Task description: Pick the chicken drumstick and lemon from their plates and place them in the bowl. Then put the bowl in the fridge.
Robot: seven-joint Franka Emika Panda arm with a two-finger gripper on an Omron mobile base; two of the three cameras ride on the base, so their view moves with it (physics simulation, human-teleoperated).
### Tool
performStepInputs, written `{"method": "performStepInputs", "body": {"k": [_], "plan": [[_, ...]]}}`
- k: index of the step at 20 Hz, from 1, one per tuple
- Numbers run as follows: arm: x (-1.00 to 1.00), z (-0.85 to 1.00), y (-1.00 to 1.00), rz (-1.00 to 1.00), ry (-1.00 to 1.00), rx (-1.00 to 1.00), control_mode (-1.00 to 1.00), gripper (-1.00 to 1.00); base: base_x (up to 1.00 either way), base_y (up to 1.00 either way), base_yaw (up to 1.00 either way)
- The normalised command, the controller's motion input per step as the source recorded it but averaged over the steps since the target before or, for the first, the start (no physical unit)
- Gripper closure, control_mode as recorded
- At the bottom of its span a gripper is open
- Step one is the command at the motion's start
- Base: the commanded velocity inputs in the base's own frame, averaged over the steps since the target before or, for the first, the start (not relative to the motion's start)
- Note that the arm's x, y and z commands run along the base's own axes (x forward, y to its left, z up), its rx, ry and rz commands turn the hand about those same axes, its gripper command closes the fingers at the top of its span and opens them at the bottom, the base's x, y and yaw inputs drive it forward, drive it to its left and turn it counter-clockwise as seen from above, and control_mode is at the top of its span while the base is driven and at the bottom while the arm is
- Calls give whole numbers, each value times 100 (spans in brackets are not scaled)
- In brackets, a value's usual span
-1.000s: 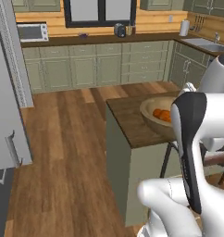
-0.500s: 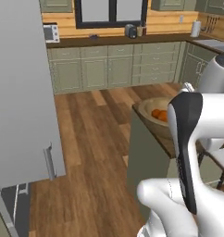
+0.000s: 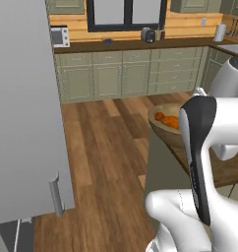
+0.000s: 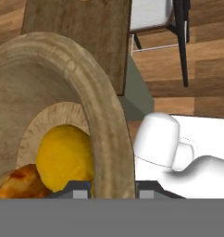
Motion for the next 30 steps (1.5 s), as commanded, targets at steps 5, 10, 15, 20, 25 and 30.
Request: {"method": "performStepInputs", "body": {"k": [5,10,15,20,25,30], "plan": [[0,0,0,0,0,0,100,100,59,0,10],[0,0,0,0,0,0,100,100,45,32,6],[0,0,0,0,0,0,100,100,0,36,0],[0,0,0,0,0,0,100,100,0,32,0],[0,0,0,0,0,0,100,100,51,13,0],[0,0,0,0,0,0,100,100,88,0,0]]}}
